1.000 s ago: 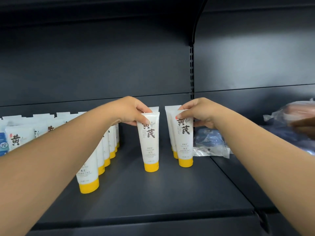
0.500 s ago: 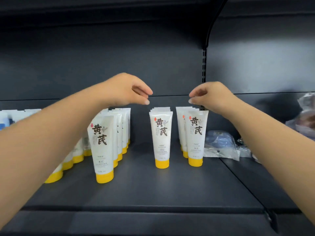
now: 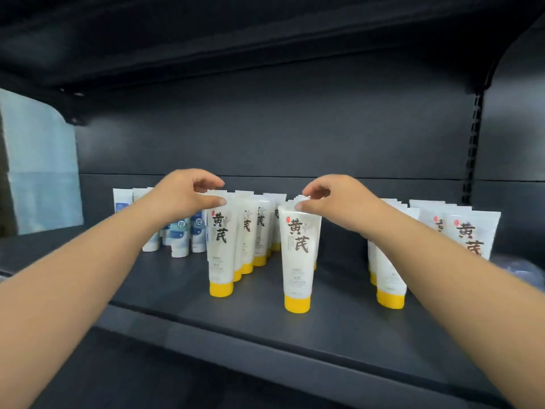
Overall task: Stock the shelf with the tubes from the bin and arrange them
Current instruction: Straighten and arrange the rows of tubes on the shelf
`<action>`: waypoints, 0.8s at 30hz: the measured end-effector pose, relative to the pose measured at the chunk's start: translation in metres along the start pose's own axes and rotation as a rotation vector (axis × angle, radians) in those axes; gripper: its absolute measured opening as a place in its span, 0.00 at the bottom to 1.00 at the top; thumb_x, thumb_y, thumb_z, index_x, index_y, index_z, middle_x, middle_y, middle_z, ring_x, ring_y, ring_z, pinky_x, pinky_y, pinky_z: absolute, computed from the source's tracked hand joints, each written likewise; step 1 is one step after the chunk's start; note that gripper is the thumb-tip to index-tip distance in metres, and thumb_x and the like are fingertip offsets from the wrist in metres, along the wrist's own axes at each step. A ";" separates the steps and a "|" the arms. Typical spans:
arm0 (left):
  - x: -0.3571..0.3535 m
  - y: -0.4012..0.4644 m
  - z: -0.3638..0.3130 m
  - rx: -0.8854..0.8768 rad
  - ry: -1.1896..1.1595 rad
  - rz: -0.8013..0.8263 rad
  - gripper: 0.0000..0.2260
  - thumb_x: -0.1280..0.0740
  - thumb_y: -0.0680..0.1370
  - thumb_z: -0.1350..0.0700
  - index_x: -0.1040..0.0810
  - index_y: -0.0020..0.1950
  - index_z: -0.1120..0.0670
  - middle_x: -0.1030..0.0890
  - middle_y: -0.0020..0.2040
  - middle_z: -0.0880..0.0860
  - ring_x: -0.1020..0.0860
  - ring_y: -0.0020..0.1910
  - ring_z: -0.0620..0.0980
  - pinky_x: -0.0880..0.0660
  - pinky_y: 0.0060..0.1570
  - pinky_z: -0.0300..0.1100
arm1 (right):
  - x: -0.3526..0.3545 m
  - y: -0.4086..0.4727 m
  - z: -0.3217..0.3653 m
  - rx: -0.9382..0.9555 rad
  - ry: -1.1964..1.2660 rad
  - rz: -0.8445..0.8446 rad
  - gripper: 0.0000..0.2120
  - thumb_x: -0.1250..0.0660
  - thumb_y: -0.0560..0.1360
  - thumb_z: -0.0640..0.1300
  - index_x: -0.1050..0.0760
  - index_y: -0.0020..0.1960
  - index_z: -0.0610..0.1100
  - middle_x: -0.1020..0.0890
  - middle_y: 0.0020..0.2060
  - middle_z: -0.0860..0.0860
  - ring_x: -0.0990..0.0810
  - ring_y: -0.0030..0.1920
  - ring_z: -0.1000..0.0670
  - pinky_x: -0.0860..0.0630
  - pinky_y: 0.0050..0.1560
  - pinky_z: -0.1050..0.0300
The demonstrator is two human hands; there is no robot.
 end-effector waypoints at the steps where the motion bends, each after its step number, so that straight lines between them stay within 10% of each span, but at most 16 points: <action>1: -0.002 0.002 0.008 0.026 -0.029 -0.011 0.16 0.28 0.71 0.55 0.24 0.58 0.49 0.24 0.56 0.47 0.27 0.54 0.44 0.33 0.51 0.38 | -0.005 0.001 0.001 -0.015 0.019 0.013 0.14 0.31 0.72 0.49 0.24 0.56 0.46 0.25 0.48 0.54 0.28 0.49 0.54 0.33 0.38 0.65; 6: -0.024 0.008 0.029 0.186 -0.261 0.019 0.23 0.28 0.71 0.52 0.30 0.64 0.49 0.28 0.57 0.50 0.27 0.52 0.48 0.29 0.42 0.38 | -0.021 0.001 0.002 -0.094 0.152 0.050 0.04 0.29 0.71 0.43 0.22 0.44 0.46 0.22 0.42 0.52 0.24 0.46 0.52 0.27 0.42 0.62; 11: -0.034 0.010 0.040 0.229 -0.551 0.111 0.07 0.30 0.74 0.58 0.22 0.51 0.55 0.20 0.49 0.55 0.21 0.50 0.53 0.23 0.46 0.41 | -0.026 -0.007 -0.003 -0.245 0.442 0.059 0.06 0.30 0.71 0.38 0.24 0.39 0.46 0.19 0.46 0.46 0.20 0.46 0.49 0.22 0.55 0.50; 16: -0.029 0.001 0.025 0.113 -0.569 0.137 0.02 0.31 0.73 0.61 0.21 0.42 0.55 0.18 0.30 0.44 0.20 0.33 0.42 0.23 0.31 0.33 | -0.007 -0.024 -0.008 -0.266 0.505 0.020 0.05 0.28 0.69 0.35 0.22 0.38 0.43 0.19 0.37 0.49 0.20 0.38 0.52 0.19 0.46 0.57; 20: -0.025 -0.010 -0.008 -0.007 -0.574 0.154 0.03 0.29 0.71 0.61 0.21 0.39 0.53 0.18 0.29 0.45 0.21 0.30 0.40 0.24 0.30 0.33 | 0.025 -0.046 -0.013 -0.272 0.507 0.002 0.06 0.28 0.68 0.35 0.21 0.38 0.44 0.19 0.28 0.54 0.20 0.28 0.59 0.24 0.29 0.67; 24: -0.037 -0.022 -0.054 -0.119 -0.661 0.230 0.03 0.30 0.70 0.61 0.22 0.40 0.53 0.18 0.30 0.46 0.21 0.30 0.42 0.23 0.32 0.37 | 0.062 -0.066 -0.023 -0.294 0.472 -0.028 0.06 0.28 0.68 0.35 0.20 0.38 0.46 0.19 0.29 0.54 0.22 0.30 0.57 0.22 0.33 0.66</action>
Point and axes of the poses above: each hand's wrist, its own y-axis towards the middle knuckle, its own x-axis out of the back of the hand, z = x × y, the point moved 1 cm from there along y, towards the middle knuckle
